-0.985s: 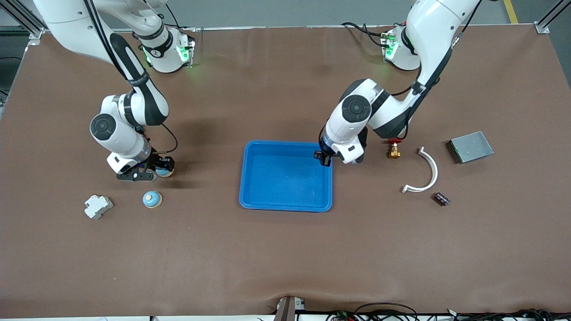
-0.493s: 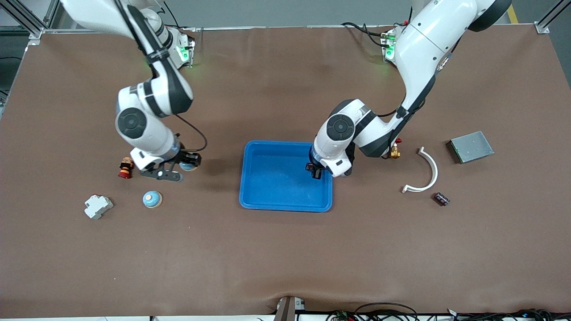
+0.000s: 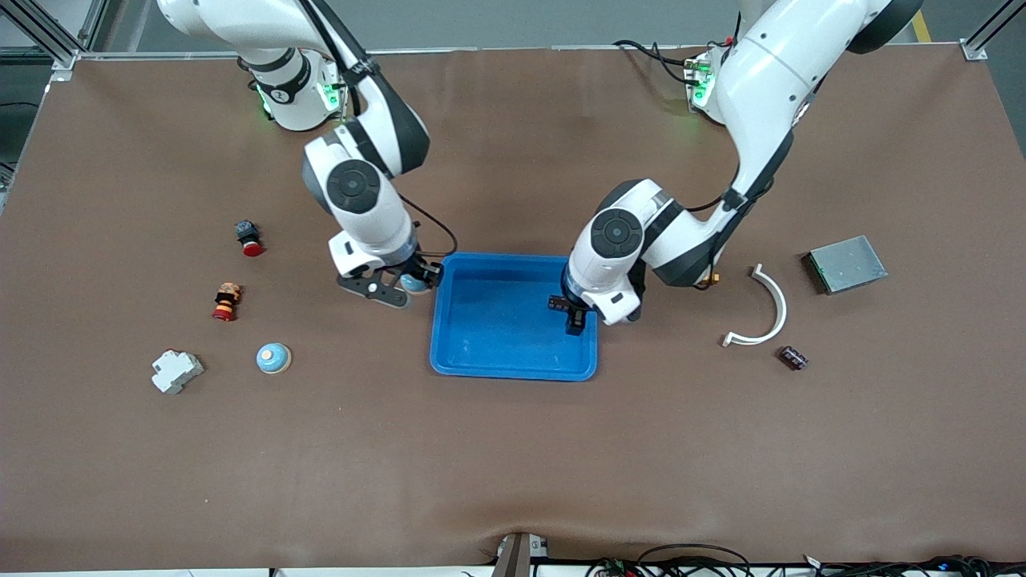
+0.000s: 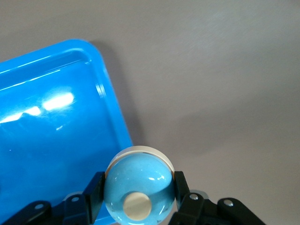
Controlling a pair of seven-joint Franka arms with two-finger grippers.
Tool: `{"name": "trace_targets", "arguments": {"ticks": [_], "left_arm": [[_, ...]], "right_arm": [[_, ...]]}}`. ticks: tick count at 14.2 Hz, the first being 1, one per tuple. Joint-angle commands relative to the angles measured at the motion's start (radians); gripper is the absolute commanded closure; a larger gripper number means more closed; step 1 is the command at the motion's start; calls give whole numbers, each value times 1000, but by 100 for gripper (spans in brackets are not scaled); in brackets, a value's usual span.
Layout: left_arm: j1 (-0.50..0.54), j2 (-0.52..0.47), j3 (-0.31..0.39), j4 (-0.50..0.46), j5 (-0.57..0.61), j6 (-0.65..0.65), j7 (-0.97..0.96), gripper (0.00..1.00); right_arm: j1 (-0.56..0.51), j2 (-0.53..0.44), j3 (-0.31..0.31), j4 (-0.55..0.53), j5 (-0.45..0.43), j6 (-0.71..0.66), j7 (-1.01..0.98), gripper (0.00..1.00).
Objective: Place electrolytic capacitor and blue bell in tray
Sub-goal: 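Drop the capacitor in the tray while the right gripper carries the bell, then release the bell in the tray while the left gripper grasps another capacitor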
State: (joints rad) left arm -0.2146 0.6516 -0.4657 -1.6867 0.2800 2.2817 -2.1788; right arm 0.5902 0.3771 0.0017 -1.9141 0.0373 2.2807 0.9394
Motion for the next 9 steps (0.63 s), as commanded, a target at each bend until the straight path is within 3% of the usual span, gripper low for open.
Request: {"name": "trace_targets", "arguments": {"ticks": [1, 3, 9], "left_arm": [[98, -85, 1, -13, 18, -82, 92, 0], [168, -96, 4, -13, 19, -123, 169, 0], [458, -93, 4, -16, 43, -142, 744, 0]], "right_arm": [[46, 113, -12, 111, -5, 6, 96, 100], [77, 167, -14, 153, -8, 23, 143, 100], [115, 269, -16, 216, -8, 92, 206, 100]]}}
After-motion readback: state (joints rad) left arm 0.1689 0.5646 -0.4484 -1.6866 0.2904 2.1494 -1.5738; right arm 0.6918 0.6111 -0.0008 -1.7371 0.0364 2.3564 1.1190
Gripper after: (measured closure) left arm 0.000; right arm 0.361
